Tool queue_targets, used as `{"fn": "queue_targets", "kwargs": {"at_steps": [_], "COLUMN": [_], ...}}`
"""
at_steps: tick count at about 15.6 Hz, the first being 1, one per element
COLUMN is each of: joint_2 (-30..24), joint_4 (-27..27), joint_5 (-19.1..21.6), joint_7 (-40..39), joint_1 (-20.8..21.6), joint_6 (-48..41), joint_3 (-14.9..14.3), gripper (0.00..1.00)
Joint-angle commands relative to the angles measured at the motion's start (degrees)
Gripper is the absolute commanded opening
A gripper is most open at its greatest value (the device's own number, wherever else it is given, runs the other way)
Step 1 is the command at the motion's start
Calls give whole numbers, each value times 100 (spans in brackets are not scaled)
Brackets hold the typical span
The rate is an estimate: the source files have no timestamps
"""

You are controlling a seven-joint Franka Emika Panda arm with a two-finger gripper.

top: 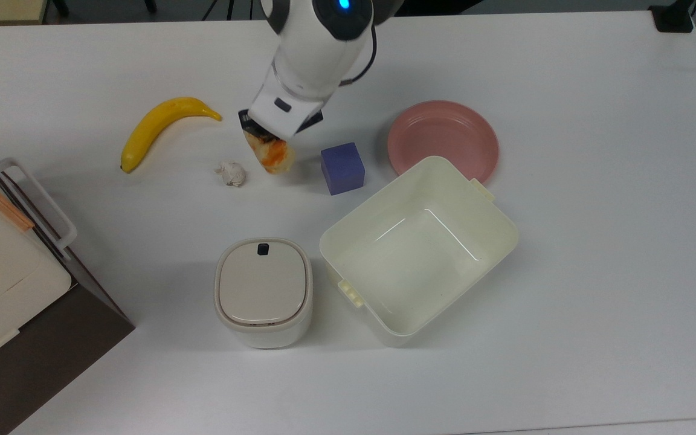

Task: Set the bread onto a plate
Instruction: 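Lift the bread roll and carry it over the pink plate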

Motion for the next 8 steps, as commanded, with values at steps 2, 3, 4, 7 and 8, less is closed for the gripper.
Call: {"fn": "queue_targets", "kwargs": {"at_steps": [2, 3, 4, 7, 8], "joint_2": [-892, -1077, -1262, -1772, -1878], "joint_4": [91, 74, 65, -49, -93], "joint_5": [886, 1045, 1264, 1889, 1969], "joint_7": [-898, -899, -838, -776, -628], "joint_1": [-49, -22, -5, 39, 83], "joint_6": [-797, -885, -930, -1009, -1044], "joint_3": [-23, -23, -49, -50, -50], "gripper": [0, 0, 0, 0, 0]}}
